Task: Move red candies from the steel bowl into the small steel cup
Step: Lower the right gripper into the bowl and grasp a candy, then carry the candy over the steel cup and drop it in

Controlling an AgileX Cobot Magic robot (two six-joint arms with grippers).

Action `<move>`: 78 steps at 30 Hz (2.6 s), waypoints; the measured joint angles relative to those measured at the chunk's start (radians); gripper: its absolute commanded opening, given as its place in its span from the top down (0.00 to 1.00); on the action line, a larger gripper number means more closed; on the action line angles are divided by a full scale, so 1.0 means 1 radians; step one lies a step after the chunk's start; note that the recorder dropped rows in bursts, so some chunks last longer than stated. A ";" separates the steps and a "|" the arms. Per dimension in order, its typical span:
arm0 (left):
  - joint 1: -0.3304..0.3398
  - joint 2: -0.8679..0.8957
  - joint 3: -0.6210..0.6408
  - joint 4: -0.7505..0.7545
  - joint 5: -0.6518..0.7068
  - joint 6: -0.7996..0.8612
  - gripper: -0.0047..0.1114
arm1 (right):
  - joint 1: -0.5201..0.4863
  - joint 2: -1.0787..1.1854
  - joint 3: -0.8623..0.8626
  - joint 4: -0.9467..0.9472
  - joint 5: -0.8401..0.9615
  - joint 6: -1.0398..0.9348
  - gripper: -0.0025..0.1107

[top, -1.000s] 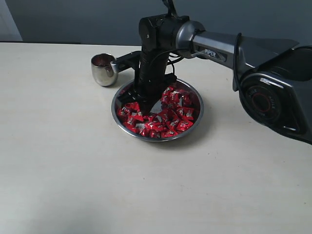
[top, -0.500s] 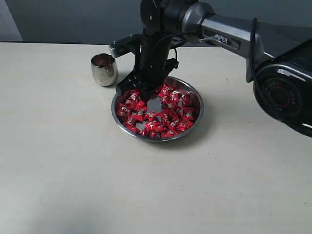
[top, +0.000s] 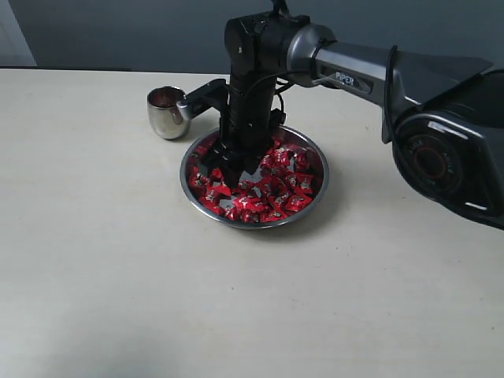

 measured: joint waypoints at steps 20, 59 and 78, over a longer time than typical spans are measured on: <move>0.000 0.000 0.000 0.000 0.000 0.000 0.96 | 0.000 0.022 0.000 -0.006 0.002 -0.001 0.98; 0.000 0.000 0.000 0.000 0.000 0.000 0.96 | 0.058 0.066 0.000 0.370 -1.056 0.065 0.98; 0.000 0.000 0.000 0.000 0.000 0.000 0.96 | 0.042 0.075 0.000 0.370 -1.083 0.079 0.98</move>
